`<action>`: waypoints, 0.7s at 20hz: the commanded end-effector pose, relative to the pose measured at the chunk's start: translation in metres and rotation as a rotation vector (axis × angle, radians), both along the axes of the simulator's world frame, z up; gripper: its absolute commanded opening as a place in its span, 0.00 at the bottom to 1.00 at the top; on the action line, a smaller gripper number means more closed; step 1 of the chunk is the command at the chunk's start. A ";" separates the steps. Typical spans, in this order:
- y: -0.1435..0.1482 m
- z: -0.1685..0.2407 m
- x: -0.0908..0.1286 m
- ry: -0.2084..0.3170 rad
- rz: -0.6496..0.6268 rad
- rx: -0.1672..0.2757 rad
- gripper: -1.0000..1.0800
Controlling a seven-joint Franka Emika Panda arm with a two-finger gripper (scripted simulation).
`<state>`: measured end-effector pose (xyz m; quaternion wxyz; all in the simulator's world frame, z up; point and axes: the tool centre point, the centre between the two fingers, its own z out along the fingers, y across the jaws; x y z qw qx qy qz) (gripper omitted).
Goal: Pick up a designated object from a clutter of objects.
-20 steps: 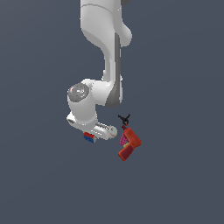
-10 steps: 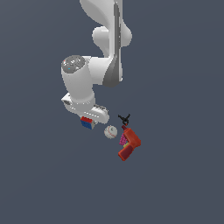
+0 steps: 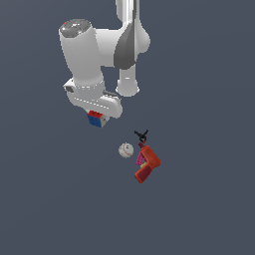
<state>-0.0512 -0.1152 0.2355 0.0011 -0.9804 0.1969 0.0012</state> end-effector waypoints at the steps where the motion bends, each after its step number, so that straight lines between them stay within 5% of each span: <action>1: -0.002 0.023 -0.011 -0.002 0.000 -0.001 0.00; 14: -0.009 0.141 -0.068 -0.002 -0.001 -0.003 0.00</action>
